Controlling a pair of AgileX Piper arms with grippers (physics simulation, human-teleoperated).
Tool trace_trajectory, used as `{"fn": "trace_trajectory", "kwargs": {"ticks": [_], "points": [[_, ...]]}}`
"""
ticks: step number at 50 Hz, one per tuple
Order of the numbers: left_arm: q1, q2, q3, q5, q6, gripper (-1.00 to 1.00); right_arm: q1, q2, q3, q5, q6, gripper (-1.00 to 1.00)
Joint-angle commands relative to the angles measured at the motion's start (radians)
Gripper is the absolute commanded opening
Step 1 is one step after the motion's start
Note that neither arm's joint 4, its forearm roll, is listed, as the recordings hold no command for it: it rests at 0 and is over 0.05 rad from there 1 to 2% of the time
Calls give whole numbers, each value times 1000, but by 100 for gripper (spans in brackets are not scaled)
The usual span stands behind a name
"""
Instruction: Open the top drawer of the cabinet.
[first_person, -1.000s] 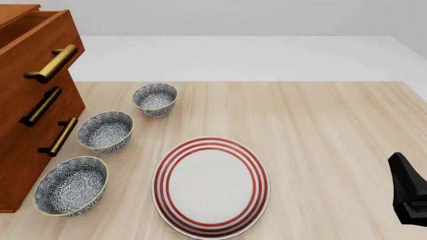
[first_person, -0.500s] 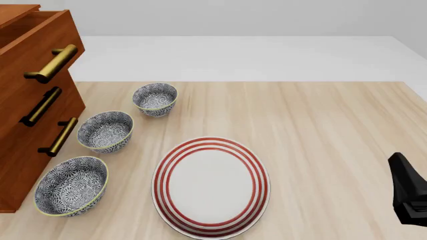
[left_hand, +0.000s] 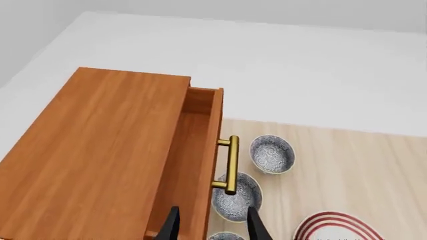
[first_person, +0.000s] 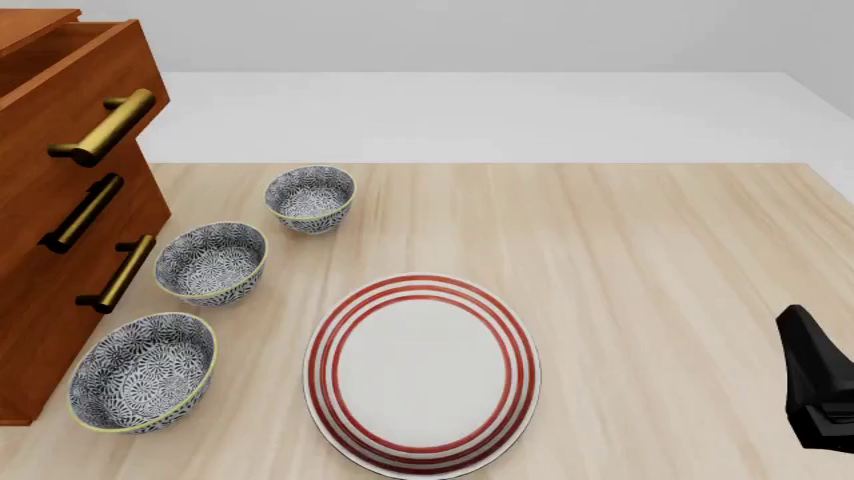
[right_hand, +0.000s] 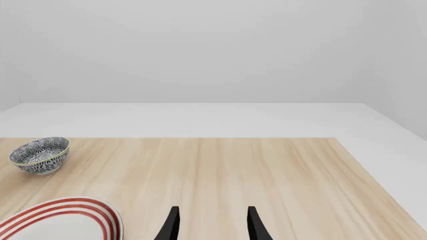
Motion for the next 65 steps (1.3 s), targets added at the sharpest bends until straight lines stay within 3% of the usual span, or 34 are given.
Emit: {"fn": "trace_trajectory", "kwargs": {"ticks": [1,19,21,40,65], "points": [[-24,22,37,2,-34,100,0,0,0,0,0,100],[-23,67,59,-38,-44,100,0,0,0,0,0,100],[-28,78,65,-35,-78,100,0,0,0,0,0,100],[-28,115,118,-94,-39,100,0,0,0,0,0,100],[-21,149,114,-107,-40,100,0,0,0,0,0,100]]}}
